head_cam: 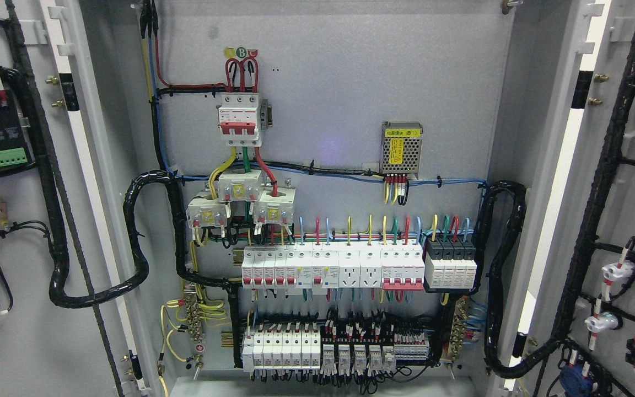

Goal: Open door with both hands

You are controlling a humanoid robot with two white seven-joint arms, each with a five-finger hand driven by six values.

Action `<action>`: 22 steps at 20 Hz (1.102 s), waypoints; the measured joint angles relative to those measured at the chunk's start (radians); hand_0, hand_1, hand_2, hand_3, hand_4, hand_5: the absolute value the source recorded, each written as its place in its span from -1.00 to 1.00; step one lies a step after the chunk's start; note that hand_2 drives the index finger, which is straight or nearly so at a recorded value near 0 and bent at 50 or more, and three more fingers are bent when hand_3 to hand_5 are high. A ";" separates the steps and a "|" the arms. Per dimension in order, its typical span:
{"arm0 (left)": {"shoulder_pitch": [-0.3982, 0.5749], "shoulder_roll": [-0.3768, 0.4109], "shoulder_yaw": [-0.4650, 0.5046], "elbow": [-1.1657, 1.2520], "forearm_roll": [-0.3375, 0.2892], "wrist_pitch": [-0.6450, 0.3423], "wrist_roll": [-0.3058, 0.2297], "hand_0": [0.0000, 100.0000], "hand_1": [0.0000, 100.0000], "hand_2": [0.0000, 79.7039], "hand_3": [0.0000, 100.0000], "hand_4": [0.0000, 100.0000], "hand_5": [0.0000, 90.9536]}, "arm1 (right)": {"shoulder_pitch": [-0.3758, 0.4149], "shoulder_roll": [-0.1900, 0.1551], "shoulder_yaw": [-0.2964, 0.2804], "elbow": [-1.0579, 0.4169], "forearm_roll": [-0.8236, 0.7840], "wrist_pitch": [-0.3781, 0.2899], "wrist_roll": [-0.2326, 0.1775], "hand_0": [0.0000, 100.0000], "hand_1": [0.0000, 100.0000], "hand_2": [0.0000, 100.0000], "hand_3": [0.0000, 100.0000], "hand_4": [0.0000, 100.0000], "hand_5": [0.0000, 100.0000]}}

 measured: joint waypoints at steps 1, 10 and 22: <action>0.000 0.000 0.001 0.003 0.000 -0.001 -0.001 -1.00 -1.00 -1.00 -1.00 -1.00 -1.00 | 0.000 0.001 0.000 0.000 0.001 0.000 0.000 -0.23 -1.00 -1.00 -1.00 -1.00 -1.00; -0.003 -0.002 0.008 0.021 0.002 0.003 -0.002 -1.00 -1.00 -1.00 -1.00 -1.00 -1.00 | -0.002 0.009 0.002 0.001 0.004 -0.003 0.000 -0.23 -1.00 -1.00 -1.00 -1.00 -1.00; -0.005 -0.003 0.012 0.031 0.003 0.003 -0.002 -1.00 -1.00 -1.00 -1.00 -1.00 -1.00 | 0.003 0.013 0.001 0.001 0.006 -0.010 -0.003 -0.23 -1.00 -1.00 -1.00 -1.00 -1.00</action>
